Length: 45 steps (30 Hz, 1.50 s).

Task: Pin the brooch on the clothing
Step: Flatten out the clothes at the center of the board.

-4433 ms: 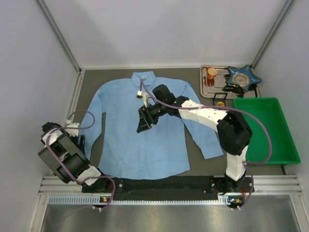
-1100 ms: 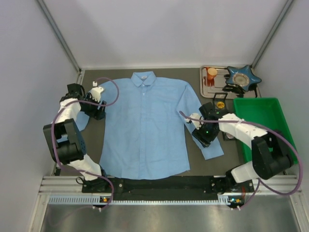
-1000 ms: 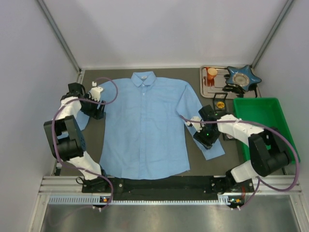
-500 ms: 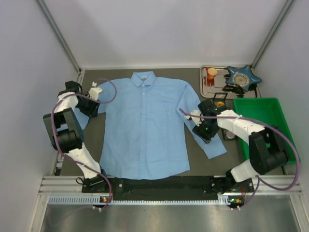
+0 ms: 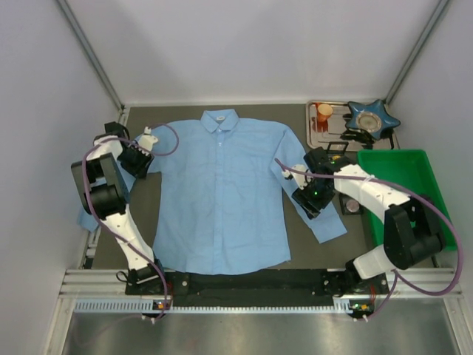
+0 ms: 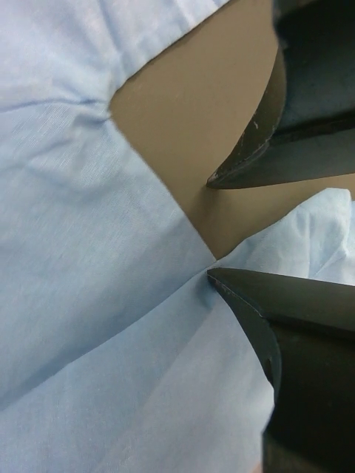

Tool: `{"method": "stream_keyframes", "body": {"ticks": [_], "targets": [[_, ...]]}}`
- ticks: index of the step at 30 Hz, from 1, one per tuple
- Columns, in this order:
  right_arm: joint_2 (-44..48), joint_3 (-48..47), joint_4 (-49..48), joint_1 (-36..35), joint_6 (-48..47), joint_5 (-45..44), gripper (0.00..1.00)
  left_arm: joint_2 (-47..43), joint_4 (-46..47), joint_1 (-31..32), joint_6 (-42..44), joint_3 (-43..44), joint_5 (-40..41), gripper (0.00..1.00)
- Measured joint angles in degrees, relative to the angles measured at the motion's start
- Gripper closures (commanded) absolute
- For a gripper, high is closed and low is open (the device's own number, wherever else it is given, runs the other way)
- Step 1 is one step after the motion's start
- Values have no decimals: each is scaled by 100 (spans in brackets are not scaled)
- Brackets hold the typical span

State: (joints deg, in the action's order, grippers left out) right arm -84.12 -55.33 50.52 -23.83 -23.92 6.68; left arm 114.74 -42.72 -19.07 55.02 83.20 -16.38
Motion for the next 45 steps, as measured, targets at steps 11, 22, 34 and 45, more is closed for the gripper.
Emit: {"method": "stream_keyframes", "body": {"ticks": [11,22,34,45], "targets": [[7,-31,74,0,55,94,41,619,254,-116,-122,966,610,45],[7,-31,103,0,55,127,41,758,313,-472,-369,1480,326,33],[7,-31,116,0,59,286,41,98,-557,-791,57,1276,-1349,40],[7,-31,116,0,83,380,41,385,-555,-673,-39,1097,-1231,39]]}}
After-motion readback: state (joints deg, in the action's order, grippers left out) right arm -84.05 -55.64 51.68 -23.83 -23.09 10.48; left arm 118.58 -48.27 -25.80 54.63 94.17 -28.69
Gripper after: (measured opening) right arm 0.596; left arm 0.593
